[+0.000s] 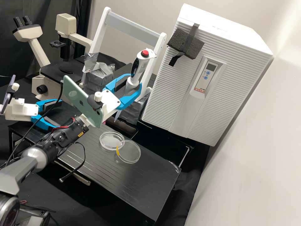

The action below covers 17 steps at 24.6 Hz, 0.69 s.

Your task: Use the pipette

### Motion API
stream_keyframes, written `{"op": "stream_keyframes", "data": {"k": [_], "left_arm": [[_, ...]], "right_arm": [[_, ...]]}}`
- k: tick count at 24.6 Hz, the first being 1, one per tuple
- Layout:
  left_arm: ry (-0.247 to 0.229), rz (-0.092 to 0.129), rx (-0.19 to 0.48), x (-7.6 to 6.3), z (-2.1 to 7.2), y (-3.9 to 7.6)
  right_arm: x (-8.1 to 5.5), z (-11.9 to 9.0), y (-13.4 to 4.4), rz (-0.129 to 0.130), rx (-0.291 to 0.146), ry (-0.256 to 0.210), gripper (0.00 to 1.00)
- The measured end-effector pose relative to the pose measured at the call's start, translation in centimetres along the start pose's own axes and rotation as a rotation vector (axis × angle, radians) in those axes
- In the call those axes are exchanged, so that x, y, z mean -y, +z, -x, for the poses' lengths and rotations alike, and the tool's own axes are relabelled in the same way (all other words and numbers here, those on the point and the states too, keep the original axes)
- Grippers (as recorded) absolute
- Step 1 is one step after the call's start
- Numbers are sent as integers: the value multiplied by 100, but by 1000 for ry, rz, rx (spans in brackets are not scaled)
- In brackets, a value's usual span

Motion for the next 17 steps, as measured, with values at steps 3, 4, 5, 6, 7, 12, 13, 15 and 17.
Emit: {"op": "stream_keyframes", "data": {"k": [3, 4, 5, 6, 7, 12, 13, 15, 17], "left_arm": [[6, -10, 29, -26, -2, 56], [6, -12, 35, -28, -1, 71], [8, -14, 41, -35, 1, 82], [8, -14, 41, -37, 2, 85], [8, -14, 41, -37, 2, 85], [8, -14, 41, -37, 2, 85], [8, -14, 41, -37, 2, 85], [8, -14, 41, -37, 2, 85], [8, -14, 41, -37, 2, 85]], "right_arm": [[-62, 60, 38, 9, 5, 20, 0], [-67, 75, 52, 12, 8, 20, 0], [-81, 94, 68, 19, 10, 23, 0], [-86, 109, 87, 25, 14, 24, 0], [-92, 118, 95, 31, 13, 24, 0], [-81, 156, 113, 45, 3, 10, 0], [-79, 158, 114, 46, 2, 8, 0], [-76, 163, 117, 48, 2, 6, 0], [-71, 161, 120, 49, 3, 4, 0]]}}
